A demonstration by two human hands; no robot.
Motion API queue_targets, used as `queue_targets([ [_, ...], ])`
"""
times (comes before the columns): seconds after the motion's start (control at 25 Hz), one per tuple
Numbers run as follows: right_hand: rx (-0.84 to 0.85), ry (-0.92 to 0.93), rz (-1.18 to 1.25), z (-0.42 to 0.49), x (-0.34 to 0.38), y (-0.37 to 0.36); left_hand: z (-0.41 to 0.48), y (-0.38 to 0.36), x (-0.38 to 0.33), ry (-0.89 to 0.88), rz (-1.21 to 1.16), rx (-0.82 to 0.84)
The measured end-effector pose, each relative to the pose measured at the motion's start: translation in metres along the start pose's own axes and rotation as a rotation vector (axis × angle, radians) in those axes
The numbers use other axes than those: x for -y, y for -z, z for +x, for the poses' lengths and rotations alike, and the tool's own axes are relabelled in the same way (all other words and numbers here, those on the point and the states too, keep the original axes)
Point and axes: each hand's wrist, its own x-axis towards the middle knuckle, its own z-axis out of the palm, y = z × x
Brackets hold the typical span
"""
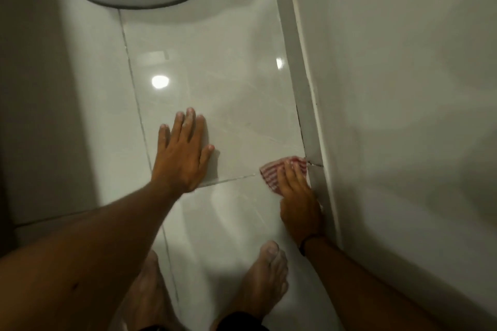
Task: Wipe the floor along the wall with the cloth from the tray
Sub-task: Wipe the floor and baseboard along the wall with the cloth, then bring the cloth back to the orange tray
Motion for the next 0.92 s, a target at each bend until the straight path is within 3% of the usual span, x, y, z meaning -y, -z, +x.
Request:
queue_targets([
  [0.12, 0.223, -0.328, 0.475, -0.025, 0.022, 0.043, -0.062, 0.025, -0.019, 0.062, -0.033, 0.084],
  [0.24, 0.308, -0.703, 0.988, -0.021, 0.061, 0.138, -0.11, 0.082, -0.054, 0.147, -0.073, 0.161],
  [0.36, 0.451, -0.812, 1.22, -0.015, 0.109, 0.244, -0.132, 0.168, -0.081, 0.176, -0.097, 0.152],
  [0.44, 0.476, -0.76, 1.266, 0.001, 0.143, 0.307, -0.128, 0.232, -0.091, 0.201, -0.106, 0.127],
  [0.56, 0.381, -0.632, 1.238, 0.059, 0.188, 0.381, -0.09, 0.32, -0.092, 0.225, -0.095, 0.027],
  [0.64, 0.318, -0.479, 1.235, 0.107, 0.233, 0.452, -0.054, 0.384, -0.084, 0.196, -0.049, -0.015],
  [0.68, 0.3, -0.424, 1.235, 0.173, 0.265, 0.472, -0.003, 0.412, -0.055, 0.205, -0.065, -0.019],
  [0.72, 0.288, -0.401, 1.234, 0.252, 0.295, 0.479, 0.058, 0.437, -0.019, 0.213, -0.077, -0.026],
  [0.8, 0.202, -0.277, 1.155, 0.287, 0.318, 0.503, 0.077, 0.456, -0.014, 0.173, -0.027, -0.133],
  [0.88, 0.174, -0.271, 1.113, 0.403, 0.351, 0.466, 0.151, 0.451, 0.046, 0.176, -0.096, -0.076],
  [0.92, 0.155, -0.23, 1.077, 0.416, 0.359, 0.471, 0.153, 0.456, 0.046, 0.184, -0.081, -0.113],
])
